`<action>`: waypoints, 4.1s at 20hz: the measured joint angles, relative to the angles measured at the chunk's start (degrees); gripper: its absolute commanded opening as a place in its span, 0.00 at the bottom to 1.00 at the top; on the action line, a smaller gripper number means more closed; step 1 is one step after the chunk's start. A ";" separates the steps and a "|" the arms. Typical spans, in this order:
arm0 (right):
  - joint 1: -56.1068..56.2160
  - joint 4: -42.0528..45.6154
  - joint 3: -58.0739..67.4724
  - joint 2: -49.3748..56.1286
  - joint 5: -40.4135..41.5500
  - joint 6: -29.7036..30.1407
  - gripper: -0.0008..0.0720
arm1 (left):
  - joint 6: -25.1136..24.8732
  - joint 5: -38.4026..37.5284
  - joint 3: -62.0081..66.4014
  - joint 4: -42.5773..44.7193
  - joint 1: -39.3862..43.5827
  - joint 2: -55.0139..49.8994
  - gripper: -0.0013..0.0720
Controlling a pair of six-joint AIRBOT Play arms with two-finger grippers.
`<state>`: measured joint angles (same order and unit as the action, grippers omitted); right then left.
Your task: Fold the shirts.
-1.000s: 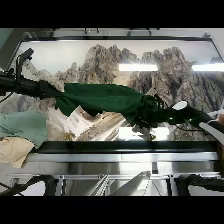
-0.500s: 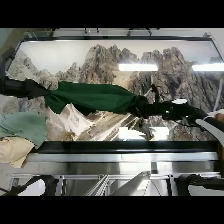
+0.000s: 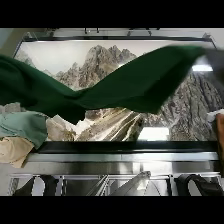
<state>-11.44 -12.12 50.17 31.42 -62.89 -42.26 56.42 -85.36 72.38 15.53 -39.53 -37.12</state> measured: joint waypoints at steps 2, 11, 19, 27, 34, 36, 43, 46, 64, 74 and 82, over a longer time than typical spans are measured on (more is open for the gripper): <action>-6.14 -0.20 1.22 -8.41 6.16 0.83 0.03 | -0.57 0.83 4.24 -4.04 -1.11 2.67 0.05; -16.24 7.45 2.14 -4.09 7.89 -1.40 0.03 | -2.73 7.30 27.76 8.52 12.46 -16.02 0.06; 1.29 8.74 2.51 32.41 18.82 8.48 0.03 | -2.91 7.85 44.52 26.86 33.31 -59.71 0.11; -3.37 8.28 11.02 47.50 16.33 13.84 0.44 | -1.27 14.08 43.43 27.15 25.68 -67.87 0.42; -15.28 49.77 2.89 40.63 -6.82 -12.66 0.64 | 8.17 -6.43 31.61 27.08 11.65 -61.44 0.41; -16.79 57.29 -4.02 37.97 -9.57 -17.59 0.64 | 8.33 -7.80 20.76 27.06 10.14 -57.81 0.41; -12.02 57.37 -24.20 36.39 -2.97 -20.37 0.64 | 5.68 -0.28 -15.39 31.63 8.72 -46.58 0.41; -7.28 53.31 -26.05 39.30 0.74 -19.56 0.55 | 5.64 2.64 -24.20 33.33 8.72 -44.89 0.41; -2.32 39.63 -26.47 45.31 4.63 -7.19 0.03 | 5.73 22.32 -26.53 35.69 21.09 -44.00 0.05; -20.46 23.26 -16.20 29.66 -22.47 -6.05 0.03 | 4.04 -0.09 -14.69 19.54 8.41 -31.89 0.05; -28.44 -16.59 5.51 8.39 -29.27 -6.80 0.03 | -2.67 -16.50 5.92 -31.26 -12.09 -13.07 0.05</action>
<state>-39.88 -28.71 55.68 39.81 -92.16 -49.06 53.76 -101.86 78.30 -15.73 -51.62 -50.19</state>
